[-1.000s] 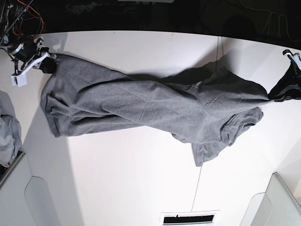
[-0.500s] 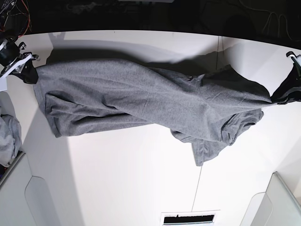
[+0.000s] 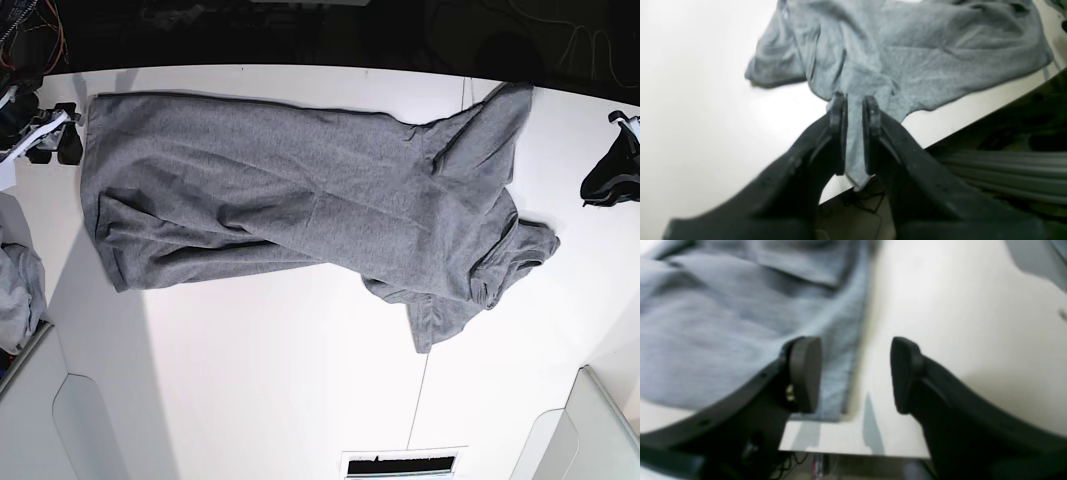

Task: Layout the t-shirt on the table in an organized manner, then fold the t-shirt properly
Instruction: 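Reach both grippers back onto the shirt and grasp its edges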

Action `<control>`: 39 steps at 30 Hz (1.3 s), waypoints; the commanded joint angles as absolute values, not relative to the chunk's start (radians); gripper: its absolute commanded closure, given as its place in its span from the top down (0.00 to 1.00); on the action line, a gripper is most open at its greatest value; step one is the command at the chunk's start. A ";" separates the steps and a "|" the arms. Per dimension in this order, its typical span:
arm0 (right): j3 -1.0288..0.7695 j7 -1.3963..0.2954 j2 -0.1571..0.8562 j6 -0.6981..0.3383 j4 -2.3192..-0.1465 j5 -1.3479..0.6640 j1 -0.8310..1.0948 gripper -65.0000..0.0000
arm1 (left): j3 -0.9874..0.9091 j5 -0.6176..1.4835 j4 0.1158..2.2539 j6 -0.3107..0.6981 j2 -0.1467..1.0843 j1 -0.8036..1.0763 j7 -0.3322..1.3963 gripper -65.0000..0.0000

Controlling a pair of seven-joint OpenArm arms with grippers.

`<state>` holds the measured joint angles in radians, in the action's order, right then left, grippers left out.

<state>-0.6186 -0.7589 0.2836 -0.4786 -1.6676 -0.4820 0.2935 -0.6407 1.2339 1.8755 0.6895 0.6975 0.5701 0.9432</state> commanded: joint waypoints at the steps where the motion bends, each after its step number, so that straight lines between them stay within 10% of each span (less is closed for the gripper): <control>1: -0.624 -0.741 0.300 -0.475 -1.654 -0.497 0.292 0.51 | -0.649 1.274 1.876 0.698 0.714 0.568 0.925 0.17; 11: -0.582 -0.741 0.286 -0.555 -1.401 -0.648 0.292 0.50 | -0.641 1.361 1.871 0.698 0.689 0.568 0.924 0.35; 16: -0.580 -0.741 0.265 -0.581 -1.402 -0.739 0.291 0.00 | -0.538 1.340 1.872 0.698 0.659 0.537 0.920 0.35; 35: -0.418 -0.711 0.072 -0.579 -1.615 -0.645 0.003 0.00 | -0.281 1.071 1.871 0.698 0.640 0.482 0.756 0.35; 39: -0.322 -0.712 0.057 -0.572 -1.614 -0.568 -0.010 0.40 | -0.281 1.071 1.871 0.698 0.640 0.481 0.755 0.35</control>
